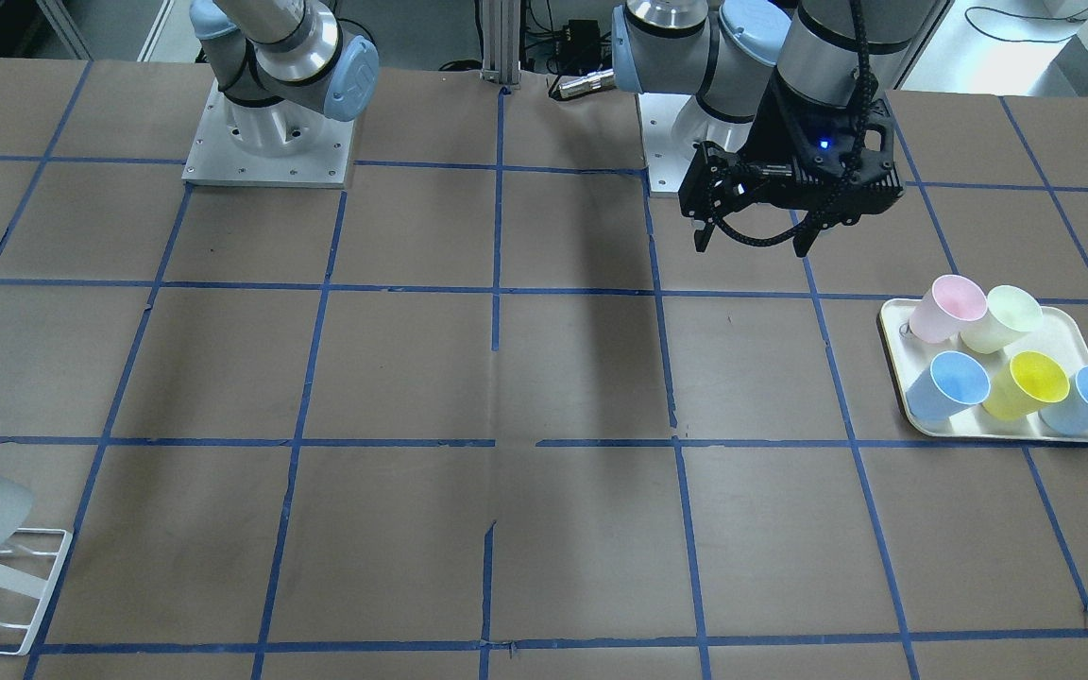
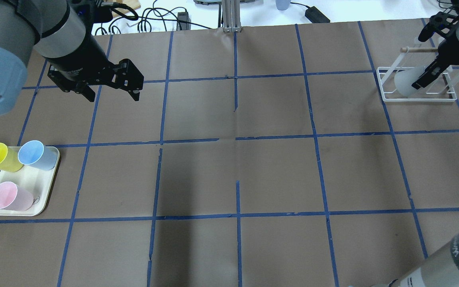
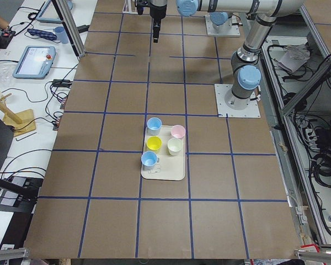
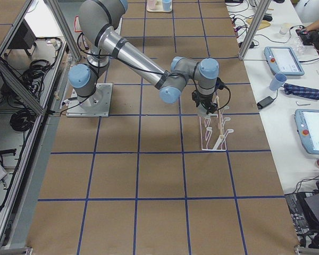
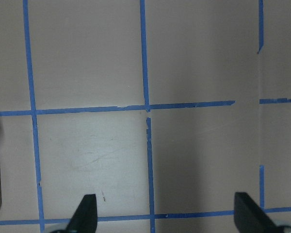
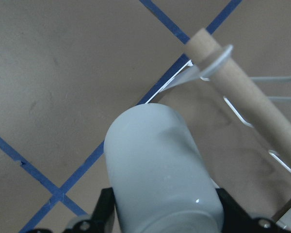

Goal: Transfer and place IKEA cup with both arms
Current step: 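Close the right gripper on the white cup's base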

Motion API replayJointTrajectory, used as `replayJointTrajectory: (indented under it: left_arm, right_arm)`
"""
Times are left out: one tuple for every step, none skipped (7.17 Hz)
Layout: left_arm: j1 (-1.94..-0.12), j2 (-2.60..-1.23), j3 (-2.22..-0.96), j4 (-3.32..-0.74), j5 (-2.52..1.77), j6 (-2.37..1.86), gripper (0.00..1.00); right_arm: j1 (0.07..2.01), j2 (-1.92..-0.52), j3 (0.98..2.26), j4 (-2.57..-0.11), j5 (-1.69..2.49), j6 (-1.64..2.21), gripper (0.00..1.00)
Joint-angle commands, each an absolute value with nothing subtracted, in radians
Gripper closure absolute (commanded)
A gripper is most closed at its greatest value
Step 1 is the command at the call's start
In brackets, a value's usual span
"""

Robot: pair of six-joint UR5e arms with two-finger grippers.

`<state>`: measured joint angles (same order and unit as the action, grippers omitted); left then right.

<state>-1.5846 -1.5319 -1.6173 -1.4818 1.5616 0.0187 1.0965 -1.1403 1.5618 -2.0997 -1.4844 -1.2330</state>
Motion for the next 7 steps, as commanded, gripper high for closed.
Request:
replayJointTrajectory:
  left_arm:
    - [-1.585, -1.531, -1.617, -1.482, 1.562, 0.018, 0.00]
    - [-1.585, -1.532, -1.617, -1.482, 1.562, 0.020, 0.00]
    - [-1.585, -1.532, -1.618, -1.482, 1.559, 0.020, 0.00]
    - [-1.585, -1.532, -1.618, -1.482, 1.557, 0.018, 0.00]
    - [-1.585, -1.531, -1.618, -1.480, 1.555, 0.018, 0.00]
    - [-1.583, -1.525, -1.620, -1.482, 1.527, 0.014, 0.00]
    - [-1.577, -1.523, -1.620, -1.482, 1.522, 0.014, 0.00]
  right_arm:
    - [1.097, -1.152, 1.554, -2.094, -1.499, -1.233, 0.72]
    - [1.097, -1.169, 1.514, -2.039, -1.503, -1.232, 0.75]
    - [1.097, -1.167, 1.453, -1.929, -1.502, -1.232, 0.78]
    - [1.097, -1.167, 1.410, -1.860, -1.500, -1.233, 0.78]
    - [1.095, -1.178, 1.392, -1.801, -1.499, -1.233, 0.78]
    - [1.095, -1.225, 1.399, -1.746, -1.493, -1.233, 0.80]
    - [1.097, -1.297, 1.404, -1.679, -1.488, -1.229, 0.81]
